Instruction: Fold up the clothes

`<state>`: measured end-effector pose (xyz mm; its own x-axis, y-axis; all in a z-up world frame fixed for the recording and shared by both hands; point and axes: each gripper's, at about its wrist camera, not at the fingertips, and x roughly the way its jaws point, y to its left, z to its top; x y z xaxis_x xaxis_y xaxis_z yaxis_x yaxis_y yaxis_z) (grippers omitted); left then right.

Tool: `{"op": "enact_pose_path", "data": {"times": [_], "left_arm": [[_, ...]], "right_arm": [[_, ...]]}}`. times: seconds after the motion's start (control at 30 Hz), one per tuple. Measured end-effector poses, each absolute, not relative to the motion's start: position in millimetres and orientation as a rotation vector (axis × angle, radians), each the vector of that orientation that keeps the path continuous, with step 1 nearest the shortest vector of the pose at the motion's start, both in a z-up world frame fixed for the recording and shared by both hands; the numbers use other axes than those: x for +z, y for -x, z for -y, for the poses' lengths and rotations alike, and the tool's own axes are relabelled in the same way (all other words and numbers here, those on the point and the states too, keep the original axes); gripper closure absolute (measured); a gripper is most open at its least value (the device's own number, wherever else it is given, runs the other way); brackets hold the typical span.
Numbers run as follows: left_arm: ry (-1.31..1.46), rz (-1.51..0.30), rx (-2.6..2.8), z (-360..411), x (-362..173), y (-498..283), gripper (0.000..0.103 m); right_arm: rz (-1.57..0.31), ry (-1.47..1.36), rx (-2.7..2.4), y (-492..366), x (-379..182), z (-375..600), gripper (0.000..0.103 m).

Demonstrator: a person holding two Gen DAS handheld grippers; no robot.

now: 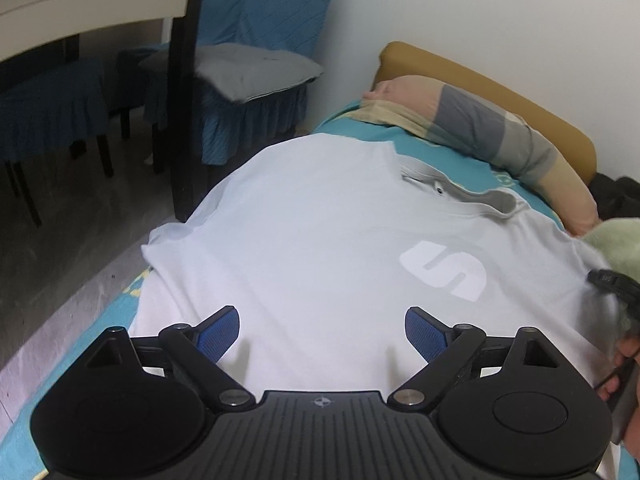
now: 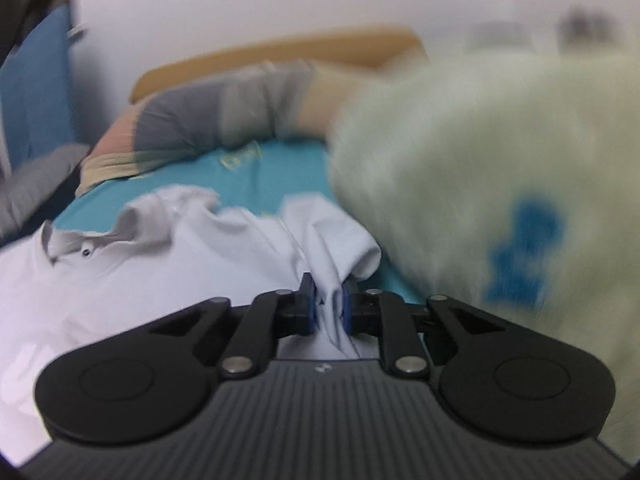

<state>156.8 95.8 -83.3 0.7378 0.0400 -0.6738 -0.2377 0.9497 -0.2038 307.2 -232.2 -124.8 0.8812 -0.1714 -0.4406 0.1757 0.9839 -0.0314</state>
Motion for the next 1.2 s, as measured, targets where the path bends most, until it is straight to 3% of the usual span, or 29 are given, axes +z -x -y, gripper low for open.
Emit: {"op": "enact_pose_path", "data": {"times": [0.13,0.27,0.43,0.47,0.53,0.6,0.87,1.07,1.2], "left_arm": [[0.326,-0.693,0.175,-112,-74,-149,0.011],[0.356,-0.637,0.222,-133,-64,-136,0.011],[0.342,-0.632,0.305,-149,-77,-132,0.013],[0.366,-0.653,0.301,-152,-80,-133,0.015],[0.397,-0.682,0.292,-156,-85,-135,0.015],[0.395,-0.681,0.28,-155,-84,-135,0.015],[0.37,-0.697,0.172,-136,-79,-123,0.015],[0.354,-0.737,0.099,-126,-72,-100,0.015],[0.324,-0.762,0.052,-103,-61,-80,0.015]], "right_arm": [[-0.289,0.349,-0.104,-281,-97,153,0.088],[-0.272,0.568,0.069,-263,-109,69,0.088],[-0.47,0.39,0.21,-272,-125,35,0.086],[-0.512,0.347,0.237,-274,-128,30,0.073],[-0.579,0.219,0.291,-275,-119,37,0.029],[-0.59,0.122,0.318,-262,-101,53,0.013],[-0.531,-0.105,0.227,-138,-26,149,0.013],[-0.519,-0.255,0.082,-34,-6,229,0.013],[-0.505,-0.323,0.014,-13,-1,265,0.014]]}}
